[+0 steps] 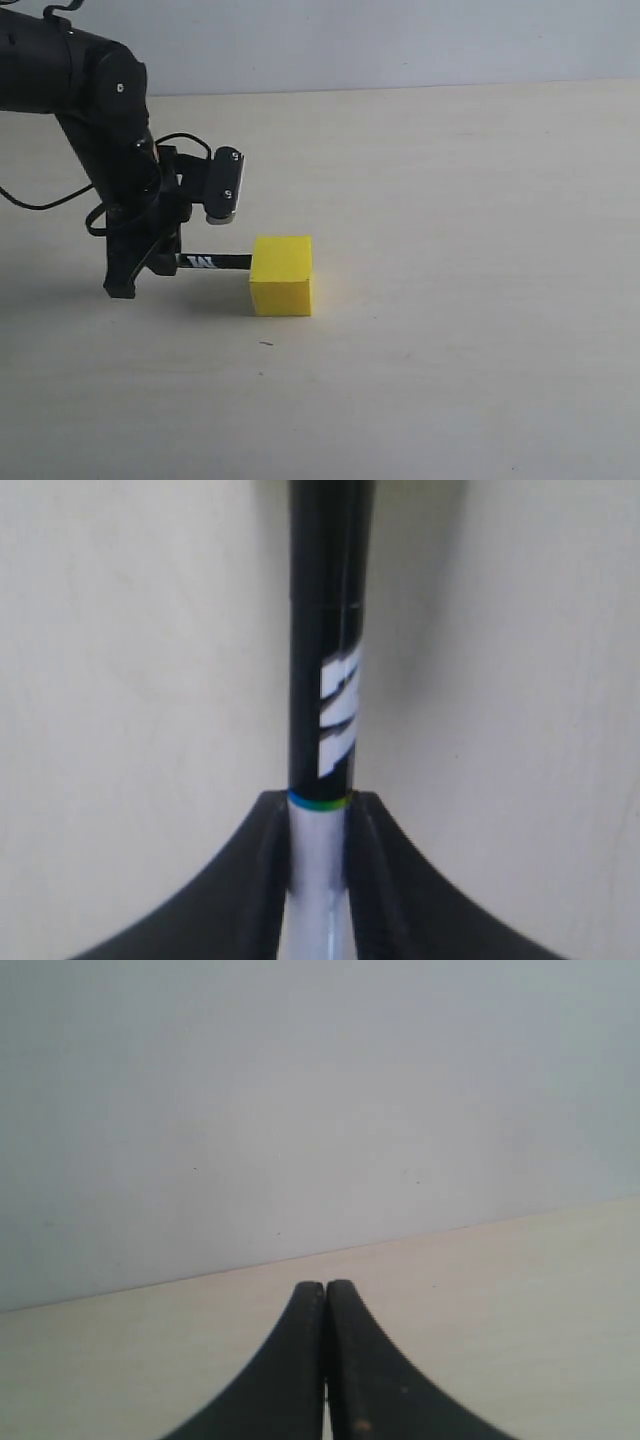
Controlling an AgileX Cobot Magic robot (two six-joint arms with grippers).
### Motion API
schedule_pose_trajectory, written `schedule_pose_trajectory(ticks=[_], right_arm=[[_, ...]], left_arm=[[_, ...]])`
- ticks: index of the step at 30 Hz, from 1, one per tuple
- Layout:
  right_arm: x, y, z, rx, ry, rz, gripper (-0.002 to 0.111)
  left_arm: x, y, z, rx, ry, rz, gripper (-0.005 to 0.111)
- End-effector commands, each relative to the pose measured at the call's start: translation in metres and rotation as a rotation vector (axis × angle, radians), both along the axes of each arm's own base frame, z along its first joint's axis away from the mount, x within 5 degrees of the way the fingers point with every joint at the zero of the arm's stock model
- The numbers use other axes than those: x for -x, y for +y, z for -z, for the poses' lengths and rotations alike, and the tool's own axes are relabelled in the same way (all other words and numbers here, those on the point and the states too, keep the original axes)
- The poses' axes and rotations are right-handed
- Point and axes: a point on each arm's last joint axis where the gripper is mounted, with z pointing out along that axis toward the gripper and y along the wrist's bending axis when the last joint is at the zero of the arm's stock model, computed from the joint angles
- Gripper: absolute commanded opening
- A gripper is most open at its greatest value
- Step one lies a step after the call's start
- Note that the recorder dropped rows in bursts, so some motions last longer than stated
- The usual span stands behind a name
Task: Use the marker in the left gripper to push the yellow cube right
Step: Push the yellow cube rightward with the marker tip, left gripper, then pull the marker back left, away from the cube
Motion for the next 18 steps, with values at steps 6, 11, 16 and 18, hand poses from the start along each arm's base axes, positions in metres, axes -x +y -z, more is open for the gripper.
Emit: schedule_pose_trajectory(ticks=[6, 11, 16, 18], right_arm=[[0.000, 0.000, 0.001, 0.009, -0.002, 0.007, 0.000], [0.000, 0.000, 0.001, 0.009, -0.002, 0.007, 0.000], [0.000, 0.000, 0.001, 0.009, -0.002, 0.007, 0.000], [0.000, 0.000, 0.001, 0.009, -0.002, 0.007, 0.000]], left_arm=[[-0.003, 0.015, -0.003, -0.013, 0.049, -0.123, 0.000], [0.003, 0.022, -0.003, -0.065, 0.121, -0.151, 0.000], [0.005, 0.020, -0.003, -0.059, 0.140, -0.156, 0.000], [0.008, 0.014, -0.003, -0.051, 0.143, -0.138, 0.000]])
